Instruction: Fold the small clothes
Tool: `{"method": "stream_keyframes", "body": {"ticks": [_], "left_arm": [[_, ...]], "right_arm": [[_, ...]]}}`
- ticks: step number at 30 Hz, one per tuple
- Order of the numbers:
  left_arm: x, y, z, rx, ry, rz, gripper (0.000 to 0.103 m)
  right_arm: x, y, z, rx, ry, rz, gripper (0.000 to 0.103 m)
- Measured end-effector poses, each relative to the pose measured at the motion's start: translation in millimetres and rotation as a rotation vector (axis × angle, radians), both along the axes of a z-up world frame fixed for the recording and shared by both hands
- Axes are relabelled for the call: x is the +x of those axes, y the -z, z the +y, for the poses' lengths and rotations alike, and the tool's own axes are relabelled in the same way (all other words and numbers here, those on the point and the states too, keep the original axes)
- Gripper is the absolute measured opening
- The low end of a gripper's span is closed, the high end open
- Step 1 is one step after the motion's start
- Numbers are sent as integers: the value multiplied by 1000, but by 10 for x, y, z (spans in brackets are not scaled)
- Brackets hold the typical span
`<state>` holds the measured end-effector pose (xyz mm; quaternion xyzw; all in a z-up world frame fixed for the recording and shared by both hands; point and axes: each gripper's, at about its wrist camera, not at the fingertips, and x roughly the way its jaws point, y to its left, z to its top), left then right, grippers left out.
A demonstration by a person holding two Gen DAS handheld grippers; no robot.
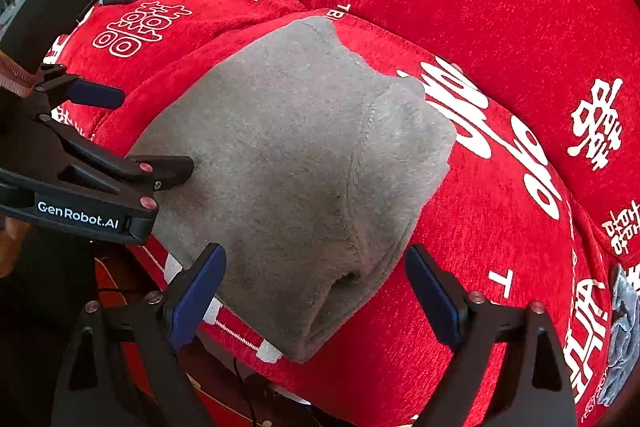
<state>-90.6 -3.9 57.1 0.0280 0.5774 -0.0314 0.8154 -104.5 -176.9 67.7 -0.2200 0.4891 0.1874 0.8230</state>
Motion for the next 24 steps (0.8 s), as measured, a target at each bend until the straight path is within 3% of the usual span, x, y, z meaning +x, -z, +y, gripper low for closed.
{"method": "stream_keyframes", "body": {"ticks": [10, 13, 16, 24], "left_arm": [[3, 13, -1, -41, 19, 19, 103], [-28, -35, -4, 15, 9, -34, 103], [-47, -58, -51, 0, 52, -44, 103], [-22, -53, -45, 15, 34, -43, 103]], "right_arm": [[12, 9, 5, -2, 4, 4, 93], [15, 7, -6, -4, 3, 4, 93], [20, 4, -8, -4, 2, 4, 93], [26, -9, -26, -8, 6, 3, 93]]}}
